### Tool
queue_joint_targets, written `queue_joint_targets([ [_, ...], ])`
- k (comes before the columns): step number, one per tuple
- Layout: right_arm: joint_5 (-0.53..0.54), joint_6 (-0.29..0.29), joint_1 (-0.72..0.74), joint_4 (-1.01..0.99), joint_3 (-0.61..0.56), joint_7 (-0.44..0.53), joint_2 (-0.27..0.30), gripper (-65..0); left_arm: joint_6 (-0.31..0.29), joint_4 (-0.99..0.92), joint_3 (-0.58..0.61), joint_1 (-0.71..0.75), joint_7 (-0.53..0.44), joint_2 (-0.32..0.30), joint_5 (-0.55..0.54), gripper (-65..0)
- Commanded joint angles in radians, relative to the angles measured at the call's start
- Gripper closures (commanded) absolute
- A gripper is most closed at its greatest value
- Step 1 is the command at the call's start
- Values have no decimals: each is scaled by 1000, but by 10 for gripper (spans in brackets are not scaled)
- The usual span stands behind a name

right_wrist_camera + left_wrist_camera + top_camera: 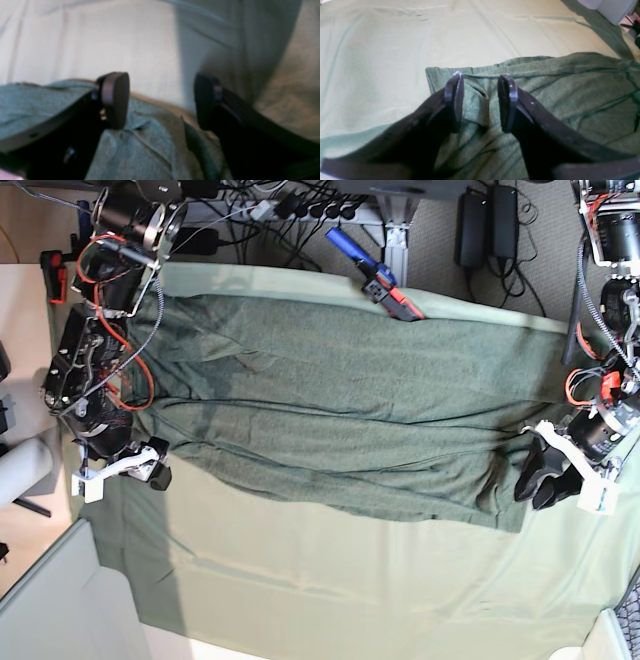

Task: Fold the T-shirt properly
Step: 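Carry the hem corner with the left gripper toward the collar edge, then lower the folded hem and reposition both grippers on the shirt's ends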

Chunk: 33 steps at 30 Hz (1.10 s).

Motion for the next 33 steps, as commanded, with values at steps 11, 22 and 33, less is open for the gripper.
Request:
queue_joint_targets([
  [11, -67, 3, -53, 11, -132, 15, 32, -401, -14, -79, 61, -60, -32, -81, 9, -376],
  [22, -66, 3, -81, 11, -132, 21, 60, -401, -18, -447, 61, -281, -85, -93, 28, -376],
  [33, -24, 3, -80, 11, -132, 22, 59, -401, -22, -675, 124, -383, -132, -85, 28, -376],
])
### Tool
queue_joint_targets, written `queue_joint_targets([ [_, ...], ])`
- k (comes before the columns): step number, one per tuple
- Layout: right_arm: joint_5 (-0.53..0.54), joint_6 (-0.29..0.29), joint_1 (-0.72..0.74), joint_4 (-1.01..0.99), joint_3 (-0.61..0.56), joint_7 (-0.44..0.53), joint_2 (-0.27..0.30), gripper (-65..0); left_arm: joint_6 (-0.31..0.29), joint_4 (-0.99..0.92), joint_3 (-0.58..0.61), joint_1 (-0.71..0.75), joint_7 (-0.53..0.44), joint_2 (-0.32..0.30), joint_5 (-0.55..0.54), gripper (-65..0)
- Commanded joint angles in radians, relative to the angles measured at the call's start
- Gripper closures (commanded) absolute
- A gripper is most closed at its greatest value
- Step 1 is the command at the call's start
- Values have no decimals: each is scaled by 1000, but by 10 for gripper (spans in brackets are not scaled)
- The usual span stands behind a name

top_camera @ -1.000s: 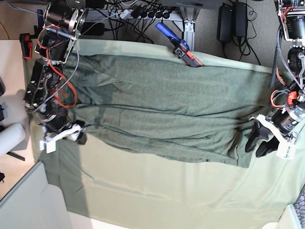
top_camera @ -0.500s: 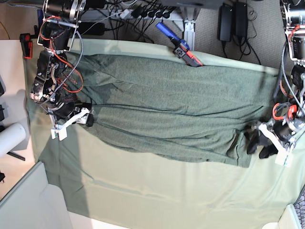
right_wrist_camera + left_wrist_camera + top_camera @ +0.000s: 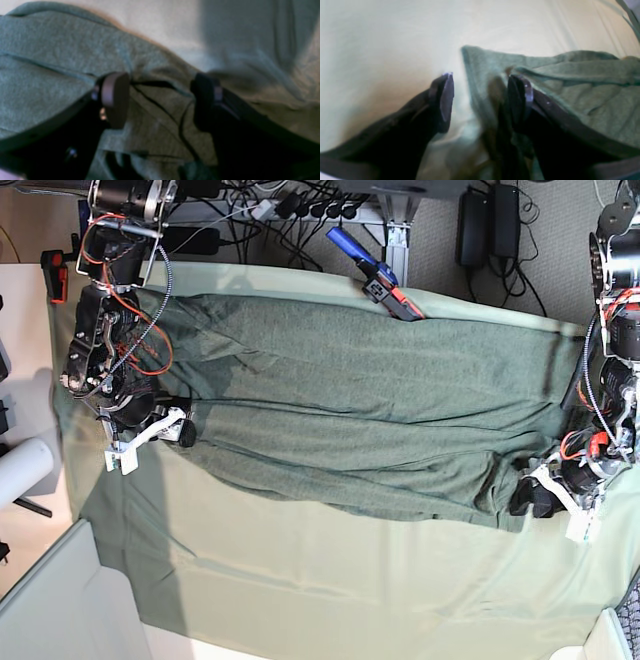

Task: Fold the T-shirt properly
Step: 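Lower the folded hem and reposition both grippers on the shirt's ends, then grasp both ends of the folded shirt and pull them apart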

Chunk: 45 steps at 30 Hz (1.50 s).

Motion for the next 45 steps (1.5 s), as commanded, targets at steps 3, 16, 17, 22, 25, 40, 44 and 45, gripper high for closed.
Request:
queue_joint_targets([
  [3, 12, 3, 20, 13, 5, 15, 17, -401, -11, 14, 19, -25, -21, -3, -18, -376],
  [16, -14, 3, 40, 13, 5, 47, 18, -289, -12, 14, 19, -27, -119, 24, 123, -30],
  [17, -20, 3, 46, 13, 5, 47, 18, -217, -12, 14, 19, -31, -126, 19, 129, -9],
  [22, -26, 3, 71, 13, 5, 50, 21, 0, -54, 14, 19, -41, -126, -15, 130, 0],
  [25, -32, 4, 82, 13, 5, 56, 21, 0, -91, 14, 19, -41, -126, -33, 131, 0],
  [40, 18, 4, 77, 15, 5, 58, 125, 0, -91, 50, 19, -32, -157, -137, 136, 0],
  [44, 45, 5, 77, 15, 5, 57, 146, 0, -91, 98, 19, -32, -156, -150, 137, 0],
  [45, 54, 5, 77, 15, 5, 56, 149, 0, -91, 113, 19, -32, -156, -150, 137, 0],
])
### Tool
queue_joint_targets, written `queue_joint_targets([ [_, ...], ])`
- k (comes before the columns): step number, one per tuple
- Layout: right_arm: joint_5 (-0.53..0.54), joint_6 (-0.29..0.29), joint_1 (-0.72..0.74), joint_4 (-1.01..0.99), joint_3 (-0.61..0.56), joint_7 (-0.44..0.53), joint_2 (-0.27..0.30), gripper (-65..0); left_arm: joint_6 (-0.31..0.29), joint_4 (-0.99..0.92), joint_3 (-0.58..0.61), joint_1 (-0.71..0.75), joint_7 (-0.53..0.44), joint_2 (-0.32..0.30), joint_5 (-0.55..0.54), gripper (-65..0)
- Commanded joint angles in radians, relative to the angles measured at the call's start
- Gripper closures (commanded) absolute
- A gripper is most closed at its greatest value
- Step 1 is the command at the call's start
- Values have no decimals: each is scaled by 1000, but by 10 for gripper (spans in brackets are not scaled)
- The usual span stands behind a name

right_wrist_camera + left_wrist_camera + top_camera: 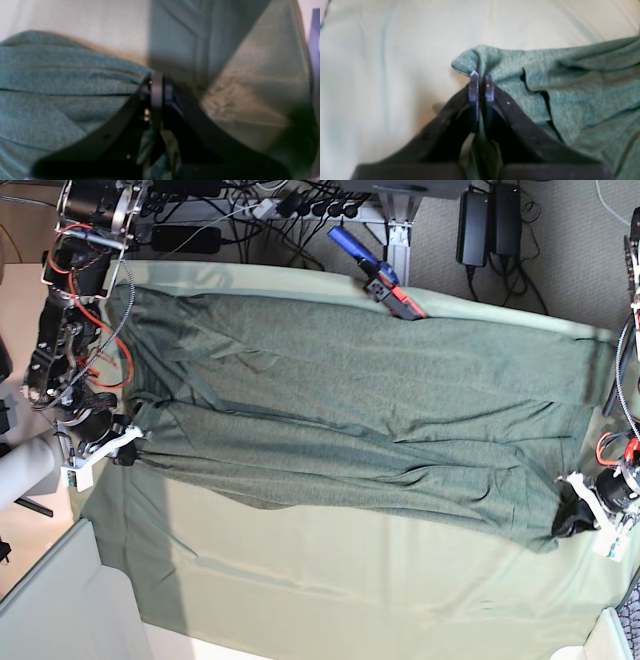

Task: Fold the T-shirt properly
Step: 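Grasp both ends of the folded shirt and pull them apart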

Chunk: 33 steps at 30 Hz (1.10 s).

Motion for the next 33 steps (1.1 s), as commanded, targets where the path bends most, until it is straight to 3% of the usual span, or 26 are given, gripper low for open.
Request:
queue_joint_targets([
  [1, 16, 5, 23, 15, 6, 21, 27, 0, -10, 33, -5, -29, -28, -19, -16, 0],
  [6, 48, 16, 6, 20, 6, 0, 28, 0, -10, 91, 0, -26, -27, -20, -7, 0],
  [9, 78, 34, -34, 51, 6, -3, 28, 0, -10, 140, 26, -10, 21, -20, 6, 0],
  [20, 58, 36, -262, 367, 98, -3, 29, 0, -10, 483, 55, 198, -6, -56, 91, 0],
  [28, 57, 35, -362, 405, 116, -3, 76, 0, -10, 540, 54, 275, -5, -132, 108, 0],
  [33, 55, 35, -362, 405, 151, -4, 80, 0, -10, 540, 51, 309, 14, -136, 103, 0],
])
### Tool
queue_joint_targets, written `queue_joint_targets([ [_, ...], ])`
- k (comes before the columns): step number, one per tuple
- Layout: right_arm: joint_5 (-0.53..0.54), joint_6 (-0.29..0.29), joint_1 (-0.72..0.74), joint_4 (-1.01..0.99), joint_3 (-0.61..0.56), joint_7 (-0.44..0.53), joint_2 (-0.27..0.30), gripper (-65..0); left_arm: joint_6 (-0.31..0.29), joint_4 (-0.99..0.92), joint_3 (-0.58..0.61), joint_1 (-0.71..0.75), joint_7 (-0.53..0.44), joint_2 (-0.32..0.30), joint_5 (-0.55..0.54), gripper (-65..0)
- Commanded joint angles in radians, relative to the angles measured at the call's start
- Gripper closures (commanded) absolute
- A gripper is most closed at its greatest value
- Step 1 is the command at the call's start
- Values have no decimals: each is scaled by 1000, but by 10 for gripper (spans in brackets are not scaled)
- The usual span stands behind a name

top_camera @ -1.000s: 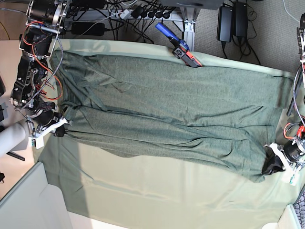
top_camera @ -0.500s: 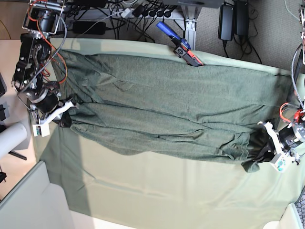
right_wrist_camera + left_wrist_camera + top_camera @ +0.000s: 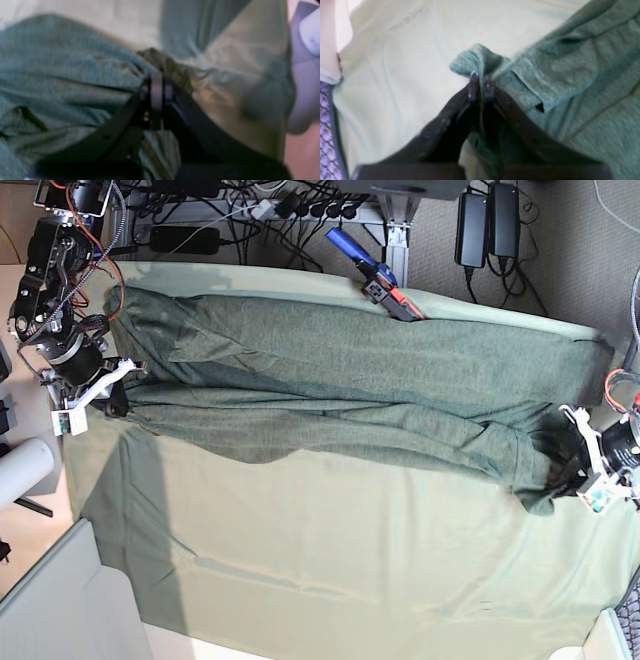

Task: Fold the T-shirt properly
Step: 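Grasp both ends of the folded shirt and pull them apart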

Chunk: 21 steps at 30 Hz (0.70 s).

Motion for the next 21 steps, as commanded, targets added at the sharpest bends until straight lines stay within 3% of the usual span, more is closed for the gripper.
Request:
queue_joint_targets([
  [1, 4, -2, 10, 17, 24, 17, 27, 0, -1, 18, -13, -7, -18, -18, -13, 0],
  [11, 4, -3, -42, 13, 37, -39, 27, 0, -1, 18, -12, 48, -6, -18, -13, 0],
  [12, 4, -4, -46, 12, 37, -39, 27, 0, -1, 18, -12, 52, -6, -18, -13, -45],
  [13, 4, -5, -48, 12, 37, -39, 27, -53, -1, 18, -12, 55, -6, -18, -16, -116],
  [16, 5, -6, -48, 12, 37, -38, 28, -309, -1, 18, -13, 55, 2, -18, -60, -294],
  [17, 9, -7, -45, 14, 38, -39, 28, -346, -1, 18, -13, 54, 7, -21, -85, -314],
  [21, 125, -7, -41, 53, 96, -33, 26, -350, -1, 18, -14, 54, 16, -39, -182, -316],
])
